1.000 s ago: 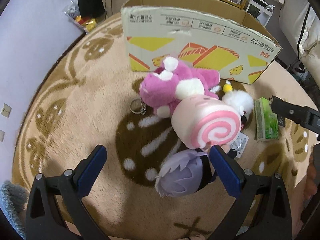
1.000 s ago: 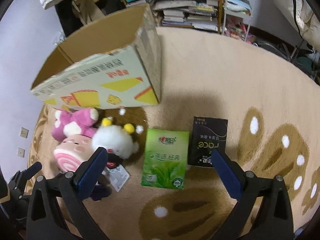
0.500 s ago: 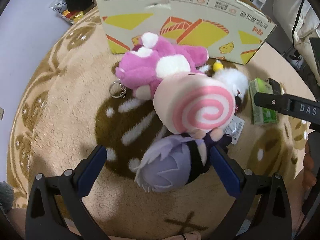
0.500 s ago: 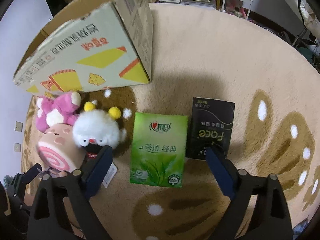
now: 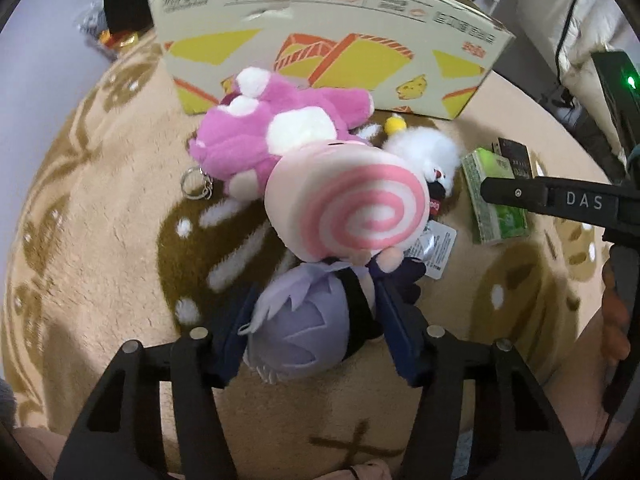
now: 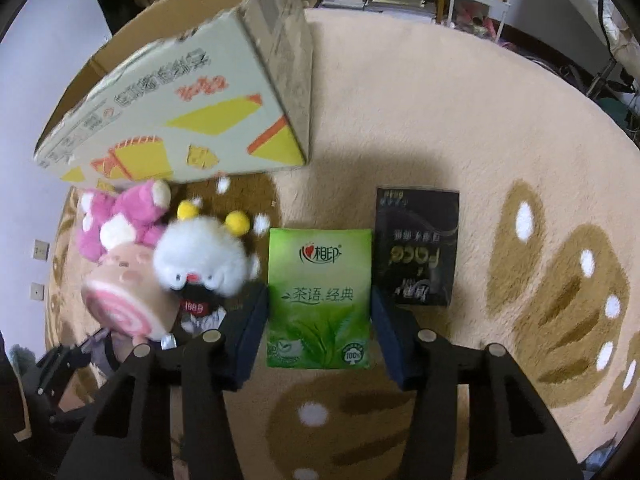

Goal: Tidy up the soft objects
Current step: 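Grasp the purple-haired doll with the left tool while the right tool grasps the green tissue pack, then lift both items over the box and open both tools to release them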

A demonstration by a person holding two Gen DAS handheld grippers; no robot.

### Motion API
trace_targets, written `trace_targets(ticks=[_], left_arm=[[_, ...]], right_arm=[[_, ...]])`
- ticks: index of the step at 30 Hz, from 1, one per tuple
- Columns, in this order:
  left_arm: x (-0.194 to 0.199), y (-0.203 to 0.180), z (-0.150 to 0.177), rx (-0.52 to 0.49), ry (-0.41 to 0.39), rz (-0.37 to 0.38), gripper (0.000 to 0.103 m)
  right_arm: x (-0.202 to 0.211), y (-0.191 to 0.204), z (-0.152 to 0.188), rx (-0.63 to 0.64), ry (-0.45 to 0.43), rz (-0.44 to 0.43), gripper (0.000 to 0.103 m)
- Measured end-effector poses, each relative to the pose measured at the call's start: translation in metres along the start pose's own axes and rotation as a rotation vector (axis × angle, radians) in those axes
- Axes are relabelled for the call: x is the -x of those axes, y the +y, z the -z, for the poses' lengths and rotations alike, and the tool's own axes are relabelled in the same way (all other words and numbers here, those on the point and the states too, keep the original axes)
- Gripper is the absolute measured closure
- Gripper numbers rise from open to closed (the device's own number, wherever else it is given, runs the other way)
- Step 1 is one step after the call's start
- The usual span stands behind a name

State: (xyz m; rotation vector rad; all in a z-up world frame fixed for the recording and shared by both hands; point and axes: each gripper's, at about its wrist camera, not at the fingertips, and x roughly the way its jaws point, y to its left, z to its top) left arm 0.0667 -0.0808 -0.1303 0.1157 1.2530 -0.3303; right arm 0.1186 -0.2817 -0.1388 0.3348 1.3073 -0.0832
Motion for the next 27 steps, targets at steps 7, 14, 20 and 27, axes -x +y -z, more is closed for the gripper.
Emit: trace_targets(ticks=[7,14,20,27], left_arm=[[0.017,-0.003,0.005,-0.005,-0.057,-0.063,0.049],[0.050,0.000,0.007,0.000,-0.163,-0.088,0.050],[0.082,0.002,0.000,0.007,-0.303,-0.118,0.050],[0.098,0.015,-0.015,0.022,-0.407,-0.139,0.050]], right_arm=[[0.019,0.012,0.012,0.031,-0.053,-0.037,0.048],[0.062,0.022,0.025,0.075,-0.211,-0.059,0.048],[0.096,0.025,0.020,0.101,-0.378,-0.044,0.048],[0.126,0.035,0.016,0.150,-0.500,-0.020,0.048]])
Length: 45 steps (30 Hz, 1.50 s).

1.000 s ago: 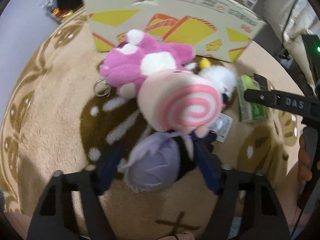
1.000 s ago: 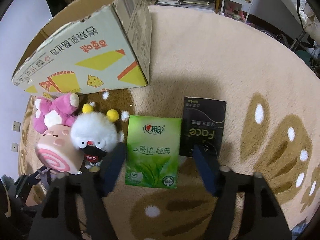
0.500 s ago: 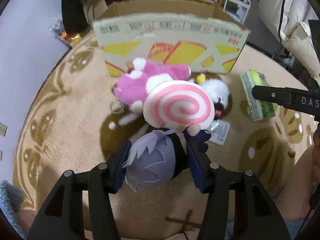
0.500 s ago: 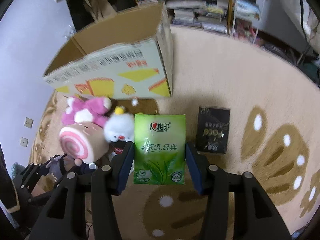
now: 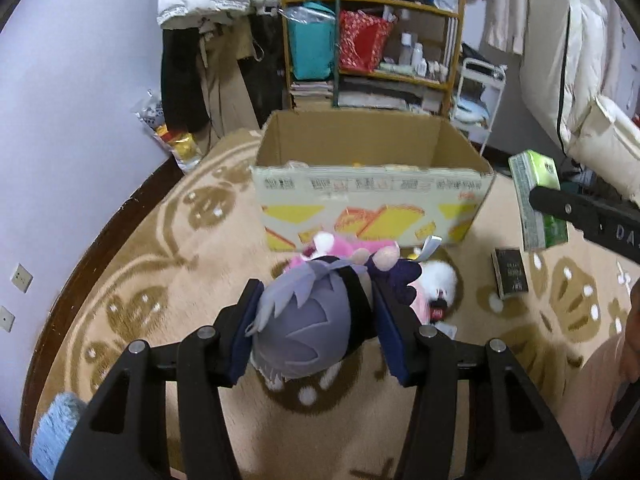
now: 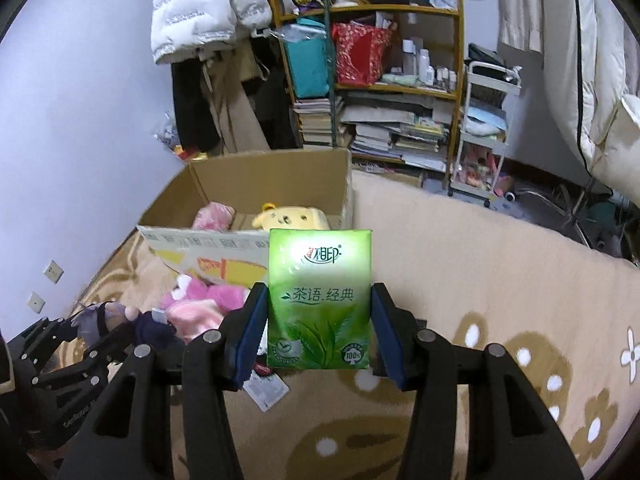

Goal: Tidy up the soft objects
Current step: 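Lift both items over the box and open both tools to release them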

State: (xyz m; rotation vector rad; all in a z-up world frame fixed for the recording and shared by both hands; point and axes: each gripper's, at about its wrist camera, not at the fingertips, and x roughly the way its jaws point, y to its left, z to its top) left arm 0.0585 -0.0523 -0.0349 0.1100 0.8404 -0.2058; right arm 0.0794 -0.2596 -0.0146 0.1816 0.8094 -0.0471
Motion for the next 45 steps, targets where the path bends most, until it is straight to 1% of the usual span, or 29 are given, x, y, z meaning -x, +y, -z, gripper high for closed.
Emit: trace_targets(ticks=[6,12,15,22,27,32,35,37,40,45], left_arm=[[0.002,0.017,-0.022,0.020,-0.051,-0.031,0.050],[0.001,0.028,-0.053,0.031,-0.101,-0.039,0.050],[0.000,0.031,-0.068,0.038,-0.123,-0.047,0.050],[-0.013,0.029,-0.102,0.027,-0.155,-0.053,0.050],[-0.029,0.025,-0.115,0.014,-0.137,-0.044,0.049],[-0.040,0.022,-0.116,0.002,-0.106,-0.025,0.049],[-0.049,0.022,-0.116,-0.012,-0.086,-0.036,0.049],[-0.053,0.023,-0.117,-0.002,-0.075,-0.038,0.048],[-0.058,0.026,-0.118,0.026,-0.061,-0.009,0.047],[-0.065,0.026,-0.120,0.023,-0.038,-0.009,0.045]], right_arm=[[0.004,0.011,-0.018,0.022,-0.037,-0.016,0.048],[0.002,0.027,-0.042,0.061,-0.082,-0.019,0.048],[-0.001,0.033,-0.055,0.074,-0.095,-0.025,0.048],[-0.014,0.041,-0.073,0.088,-0.106,-0.033,0.048],[-0.028,0.039,-0.079,0.068,-0.085,-0.037,0.048],[-0.031,0.035,-0.079,0.061,-0.082,-0.034,0.048],[-0.033,0.034,-0.078,0.056,-0.071,-0.034,0.048],[-0.036,0.030,-0.077,0.044,-0.061,-0.044,0.048],[-0.041,0.027,-0.074,0.026,-0.043,-0.050,0.048],[-0.052,0.021,-0.073,0.005,-0.009,-0.074,0.048]])
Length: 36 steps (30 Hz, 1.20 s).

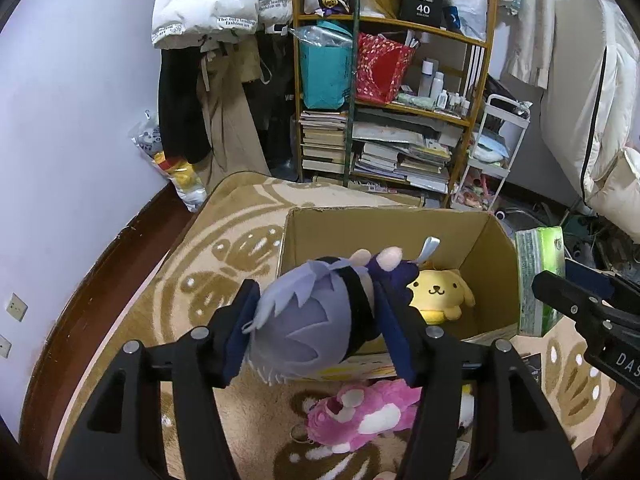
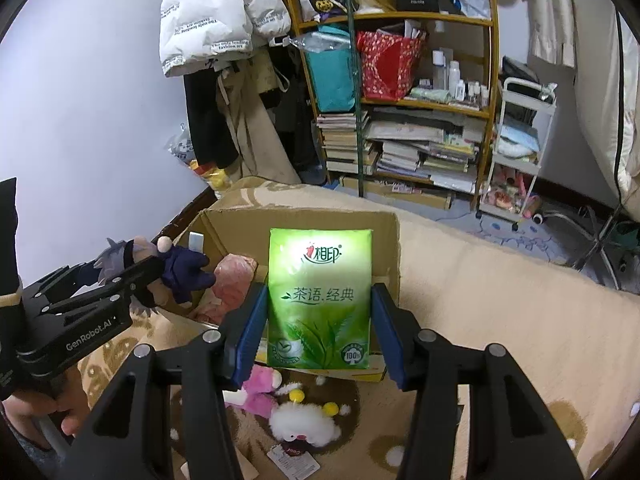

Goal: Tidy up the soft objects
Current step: 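Lift both items over the box and open both tools to release them, then move both tools back toward the pink square plush and black tissue pack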

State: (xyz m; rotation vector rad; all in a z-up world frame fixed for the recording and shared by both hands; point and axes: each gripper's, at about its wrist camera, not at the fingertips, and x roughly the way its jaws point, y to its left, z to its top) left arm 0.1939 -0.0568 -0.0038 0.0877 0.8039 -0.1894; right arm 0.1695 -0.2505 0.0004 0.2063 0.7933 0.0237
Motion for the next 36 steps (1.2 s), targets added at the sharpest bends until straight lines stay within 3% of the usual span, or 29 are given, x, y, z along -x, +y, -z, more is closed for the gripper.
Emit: trace_targets(ticks=[3,9,12,14,16,18,21,36], left_arm=[[-0.002,0.003,0.001,0.024,0.004,-0.019,0.042],[0.000,0.013,0.001,0.068,0.007,-0.033,0.023],[0.003,0.017,0.002,0.065,0.009,-0.049,0.014],[0.006,0.017,0.003,0.063,0.002,-0.051,0.009],[0.009,0.019,0.006,0.063,0.001,-0.048,0.008],[0.013,0.021,0.008,0.065,0.007,-0.047,0.006],[0.022,0.023,0.012,0.069,-0.001,-0.048,0.005],[0.067,0.016,0.035,0.052,-0.006,-0.039,0.004]], right_arm=[[-0.005,-0.003,0.000,-0.014,0.009,-0.013,0.048],[-0.014,-0.008,0.000,-0.027,0.048,-0.026,0.045],[-0.005,-0.012,-0.001,-0.039,0.029,-0.033,0.024],[0.002,-0.013,-0.002,-0.037,0.010,-0.039,0.019],[0.008,-0.014,-0.003,-0.034,0.013,-0.034,0.007],[0.014,-0.015,-0.003,-0.025,0.009,-0.021,0.004],[0.026,-0.017,-0.002,-0.012,0.000,-0.012,0.000],[0.061,-0.012,0.016,0.036,0.016,0.026,0.000]])
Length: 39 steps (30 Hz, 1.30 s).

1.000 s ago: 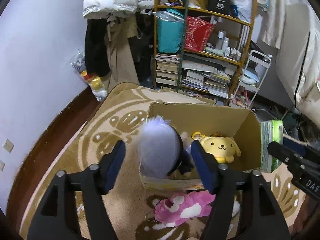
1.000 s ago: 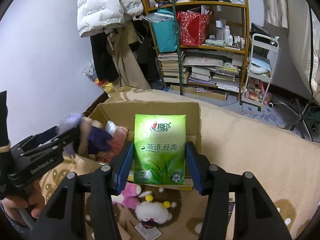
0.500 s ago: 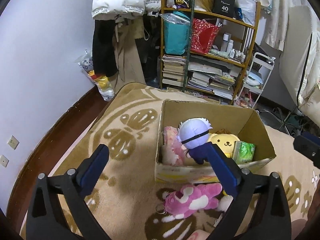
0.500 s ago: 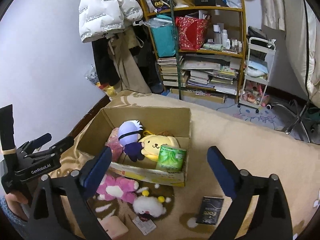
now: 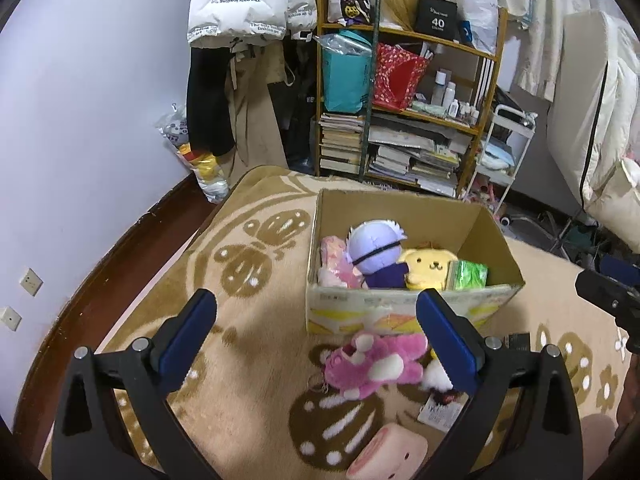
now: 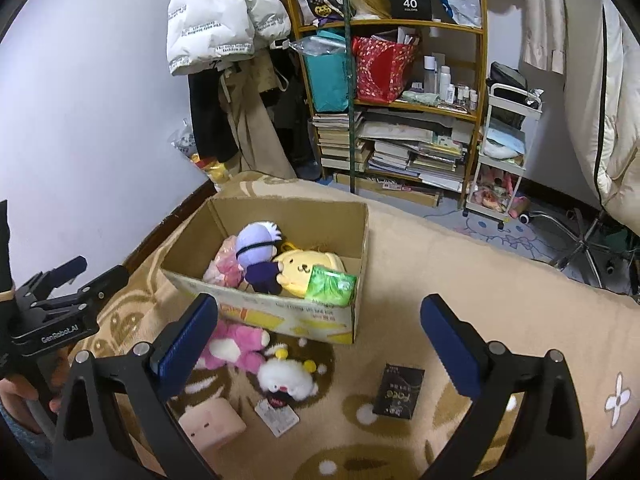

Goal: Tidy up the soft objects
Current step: 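Move both tools back toward the pink square plush and black tissue pack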

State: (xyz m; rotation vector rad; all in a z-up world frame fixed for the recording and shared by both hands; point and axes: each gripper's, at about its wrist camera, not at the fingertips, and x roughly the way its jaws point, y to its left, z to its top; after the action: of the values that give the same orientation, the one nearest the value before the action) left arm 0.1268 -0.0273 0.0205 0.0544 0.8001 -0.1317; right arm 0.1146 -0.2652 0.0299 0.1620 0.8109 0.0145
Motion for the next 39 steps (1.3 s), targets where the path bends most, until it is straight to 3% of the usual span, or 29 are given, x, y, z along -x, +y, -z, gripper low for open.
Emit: trace_targets(ticks=[19,29,39], left_arm=[[-0.011,-0.029,0.065,-0.068,0.176,0.034,0.004],[-0.029,-0.043,0.091,-0.110,0.248,0.045,0.004],[-0.039,-0.058,0.109,-0.146,0.287,0.118,0.004]], right_arm=[[-0.017,-0.026,0.053,-0.103,0.149,0.042,0.000],[-0.044,-0.052,0.069,-0.162,0.246,0.116,0.000],[-0.069,-0.066,0.076,-0.241,0.304,0.093,0.000]])
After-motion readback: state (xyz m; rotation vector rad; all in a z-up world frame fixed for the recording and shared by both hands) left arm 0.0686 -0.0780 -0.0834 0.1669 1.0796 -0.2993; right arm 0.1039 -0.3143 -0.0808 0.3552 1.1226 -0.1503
